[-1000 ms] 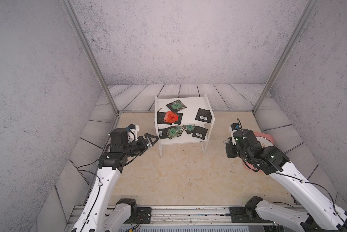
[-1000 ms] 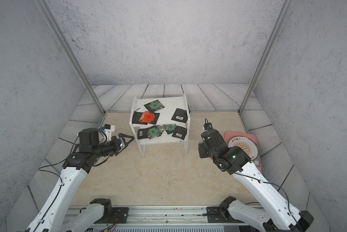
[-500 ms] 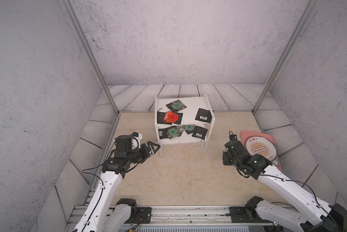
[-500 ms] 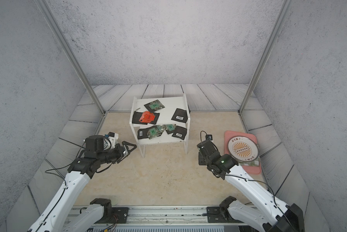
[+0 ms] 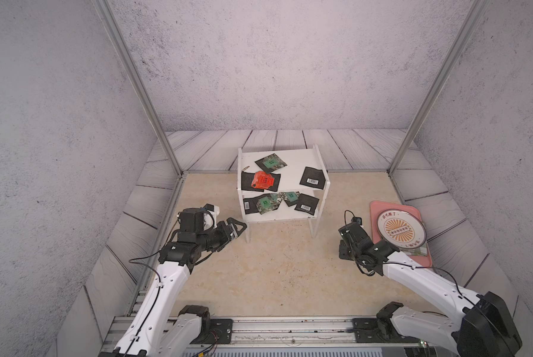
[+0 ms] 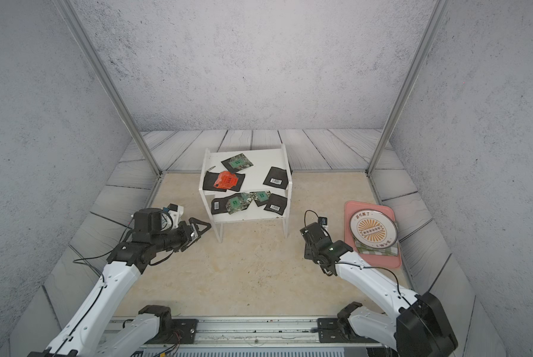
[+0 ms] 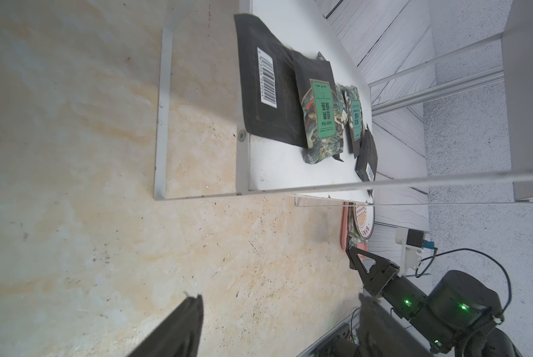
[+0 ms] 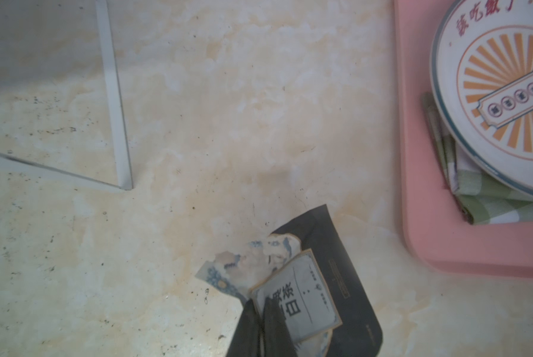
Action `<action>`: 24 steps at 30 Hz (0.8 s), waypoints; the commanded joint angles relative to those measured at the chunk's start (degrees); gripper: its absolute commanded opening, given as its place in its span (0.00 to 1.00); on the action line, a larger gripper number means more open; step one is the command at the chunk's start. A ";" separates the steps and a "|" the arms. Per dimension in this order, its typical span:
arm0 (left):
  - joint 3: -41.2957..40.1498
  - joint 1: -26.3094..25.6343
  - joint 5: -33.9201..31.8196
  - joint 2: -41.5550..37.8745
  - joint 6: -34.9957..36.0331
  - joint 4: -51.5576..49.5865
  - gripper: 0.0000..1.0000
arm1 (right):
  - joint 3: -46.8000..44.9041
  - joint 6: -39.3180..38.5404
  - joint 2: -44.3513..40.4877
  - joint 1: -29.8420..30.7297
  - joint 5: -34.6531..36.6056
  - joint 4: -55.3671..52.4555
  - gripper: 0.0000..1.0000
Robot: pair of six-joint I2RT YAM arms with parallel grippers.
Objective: Remove the tea bags from the shelf
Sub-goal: Place the tea bag at the center of the board.
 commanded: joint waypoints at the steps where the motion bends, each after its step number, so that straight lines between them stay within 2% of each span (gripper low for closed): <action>1: -0.22 -0.47 -0.24 0.07 0.98 0.66 0.83 | -1.61 3.43 1.65 -0.65 -2.01 2.49 0.10; 8: 0.06 -0.49 -0.02 0.99 1.17 1.12 0.82 | -2.79 6.56 5.34 -0.86 -3.72 3.63 0.13; 12: -0.38 -0.49 0.08 0.97 1.26 1.29 0.82 | -1.51 6.54 7.67 -0.90 -4.87 1.74 0.23; 15: -0.65 -0.51 0.16 0.82 1.08 1.37 0.82 | -0.60 6.34 8.58 -0.90 -5.05 0.98 0.35; 18: -0.61 -0.49 0.07 0.49 1.04 1.22 0.82 | 0.32 5.89 8.09 -0.89 -5.11 0.30 0.41; 24: 0.09 -0.49 -0.09 -0.34 1.43 0.38 0.82 | 3.54 4.30 5.10 -0.88 -4.86 -3.87 0.45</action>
